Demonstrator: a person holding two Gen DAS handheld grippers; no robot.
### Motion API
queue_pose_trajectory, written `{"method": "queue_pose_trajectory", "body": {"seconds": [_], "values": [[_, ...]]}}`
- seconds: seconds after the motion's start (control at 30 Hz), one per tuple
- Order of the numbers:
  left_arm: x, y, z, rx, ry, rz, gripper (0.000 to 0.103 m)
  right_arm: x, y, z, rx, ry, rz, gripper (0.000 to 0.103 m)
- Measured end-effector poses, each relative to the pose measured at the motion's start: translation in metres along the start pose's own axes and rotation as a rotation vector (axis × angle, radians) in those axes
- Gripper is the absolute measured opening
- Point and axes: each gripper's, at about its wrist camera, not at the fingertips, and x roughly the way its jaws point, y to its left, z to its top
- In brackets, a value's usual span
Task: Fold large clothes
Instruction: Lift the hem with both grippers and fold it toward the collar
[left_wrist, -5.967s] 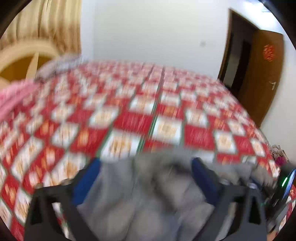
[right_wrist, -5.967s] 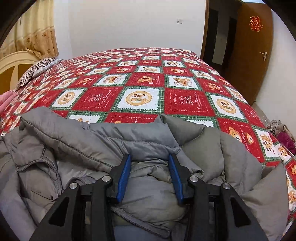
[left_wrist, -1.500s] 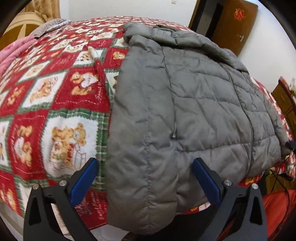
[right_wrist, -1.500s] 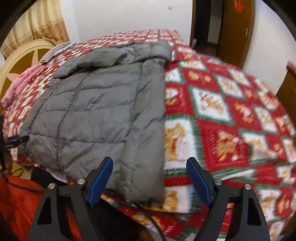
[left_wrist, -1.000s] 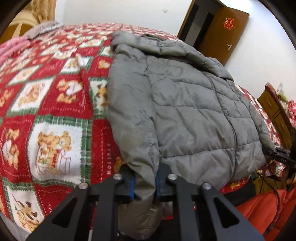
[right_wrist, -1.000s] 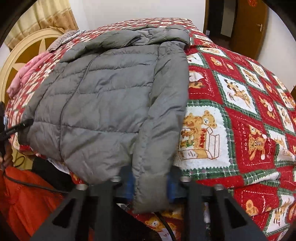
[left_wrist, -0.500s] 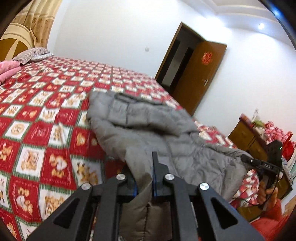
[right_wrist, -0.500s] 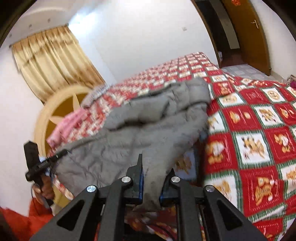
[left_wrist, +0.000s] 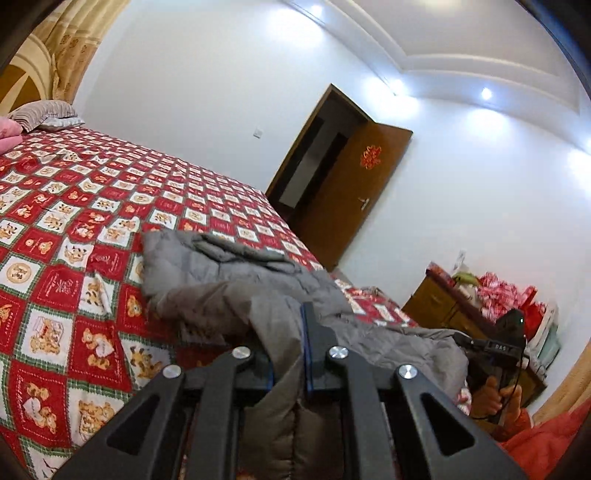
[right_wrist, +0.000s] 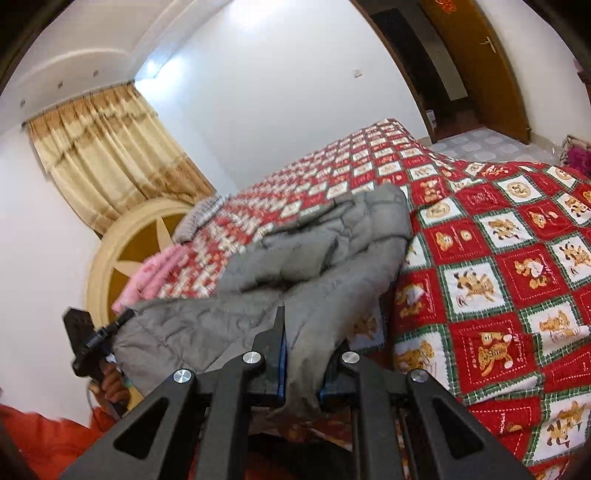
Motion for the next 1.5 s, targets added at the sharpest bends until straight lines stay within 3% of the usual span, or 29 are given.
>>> {"method": "queue_pose_trajectory", "body": {"seconds": [0.23, 0.4, 0.57, 0.8, 0.87, 0.93, 1.0, 1.03, 1.1, 1.13, 1.17, 1.27, 1.33, 1.4, 1.5], "values": [[0.038, 0.025, 0.075, -0.101, 0.049, 0.184, 0.013, 0.031, 0.01, 0.086, -0.01, -0.082, 0.026, 0.011], [0.118, 0.055, 0.13, -0.13, 0.112, 0.341, 0.013, 0.104, 0.003, 0.164, 0.016, -0.109, -0.029, 0.011], [0.204, 0.096, 0.148, -0.157, 0.2, 0.475, 0.013, 0.2, -0.024, 0.21, 0.045, -0.081, -0.153, 0.011], [0.289, 0.146, 0.143, -0.207, 0.323, 0.594, 0.017, 0.316, -0.074, 0.219, 0.107, -0.007, -0.282, 0.011], [0.303, 0.16, 0.141, -0.254, 0.359, 0.589, 0.022, 0.337, -0.088, 0.215, 0.123, 0.016, -0.306, 0.011], [0.31, 0.179, 0.139, -0.349, 0.398, 0.531, 0.033, 0.355, -0.102, 0.211, 0.153, 0.04, -0.329, 0.013], [0.309, 0.196, 0.139, -0.472, 0.418, 0.421, 0.054, 0.371, -0.115, 0.209, 0.188, 0.077, -0.337, 0.019], [0.304, 0.207, 0.142, -0.552, 0.41, 0.342, 0.06, 0.377, -0.121, 0.209, 0.202, 0.097, -0.34, 0.02], [0.291, 0.218, 0.15, -0.623, 0.372, 0.272, 0.079, 0.383, -0.132, 0.209, 0.238, 0.117, -0.325, 0.021], [0.279, 0.22, 0.16, -0.618, 0.323, 0.286, 0.086, 0.385, -0.136, 0.208, 0.252, 0.122, -0.314, 0.021], [0.262, 0.22, 0.172, -0.579, 0.262, 0.349, 0.1, 0.384, -0.139, 0.209, 0.261, 0.123, -0.304, 0.023], [0.225, 0.212, 0.195, -0.496, 0.152, 0.483, 0.103, 0.374, -0.14, 0.213, 0.276, 0.11, -0.271, 0.033], [0.211, 0.197, 0.201, -0.424, 0.135, 0.532, 0.103, 0.356, -0.133, 0.219, 0.274, 0.061, -0.247, 0.046], [0.212, 0.177, 0.198, -0.333, 0.154, 0.582, 0.103, 0.335, -0.119, 0.228, 0.238, -0.015, -0.272, 0.07], [0.229, 0.149, 0.184, -0.185, 0.21, 0.628, 0.103, 0.306, -0.085, 0.236, 0.106, -0.145, -0.363, 0.076]]}}
